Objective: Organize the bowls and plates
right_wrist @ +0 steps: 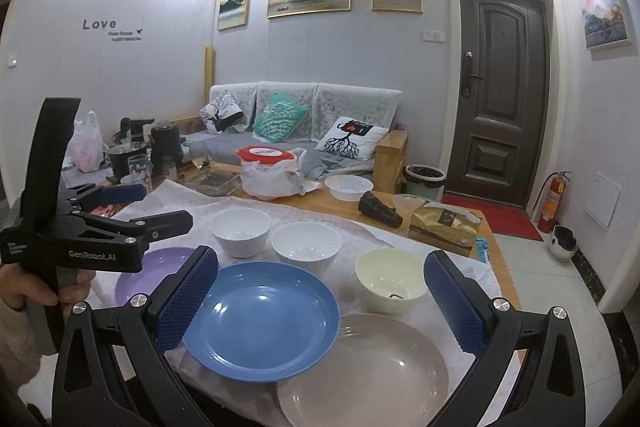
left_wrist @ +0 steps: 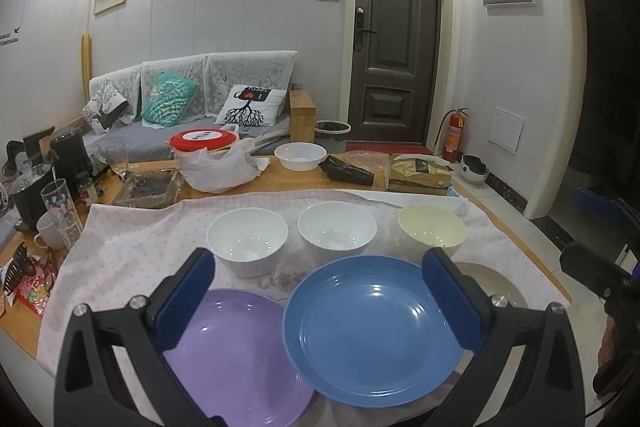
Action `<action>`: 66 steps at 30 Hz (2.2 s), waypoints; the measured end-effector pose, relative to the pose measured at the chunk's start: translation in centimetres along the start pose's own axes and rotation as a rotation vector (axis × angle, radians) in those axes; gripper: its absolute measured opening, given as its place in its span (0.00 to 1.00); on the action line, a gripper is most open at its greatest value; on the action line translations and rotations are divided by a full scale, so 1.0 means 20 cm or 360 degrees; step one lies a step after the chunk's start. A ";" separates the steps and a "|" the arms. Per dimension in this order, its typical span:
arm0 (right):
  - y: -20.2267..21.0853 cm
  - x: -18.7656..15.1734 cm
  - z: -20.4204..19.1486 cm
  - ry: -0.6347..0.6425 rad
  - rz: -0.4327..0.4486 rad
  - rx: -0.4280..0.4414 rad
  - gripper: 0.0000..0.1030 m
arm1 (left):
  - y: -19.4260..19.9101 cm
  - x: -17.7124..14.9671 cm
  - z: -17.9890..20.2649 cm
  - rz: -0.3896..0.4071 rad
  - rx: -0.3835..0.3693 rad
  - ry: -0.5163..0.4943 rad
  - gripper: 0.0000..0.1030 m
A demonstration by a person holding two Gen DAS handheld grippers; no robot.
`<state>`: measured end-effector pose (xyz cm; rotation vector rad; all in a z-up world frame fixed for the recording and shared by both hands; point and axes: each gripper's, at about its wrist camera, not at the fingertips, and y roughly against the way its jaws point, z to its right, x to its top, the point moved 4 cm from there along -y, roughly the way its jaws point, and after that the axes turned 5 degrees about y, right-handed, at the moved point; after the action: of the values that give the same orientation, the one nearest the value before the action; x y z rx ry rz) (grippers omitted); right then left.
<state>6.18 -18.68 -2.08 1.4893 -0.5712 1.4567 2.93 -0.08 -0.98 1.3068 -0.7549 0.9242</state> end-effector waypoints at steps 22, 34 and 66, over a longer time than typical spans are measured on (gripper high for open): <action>0.01 -0.03 0.00 -0.0037 -0.0002 0.0030 0.99 | 0.04 0.00 0.00 0.0027 0.0013 -0.0009 1.00; 0.01 -0.05 0.01 -0.0053 -0.0007 0.0044 0.99 | 0.03 0.01 -0.01 0.0023 0.0028 -0.0014 1.00; -0.31 -0.36 0.06 -0.0308 -0.0481 0.0187 0.38 | -0.37 -0.23 -0.26 -0.0532 -0.0205 0.0300 0.62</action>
<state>10.80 -18.97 -10.60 1.7386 -0.3596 1.1356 7.14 4.29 -9.05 1.1698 -0.4254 0.7049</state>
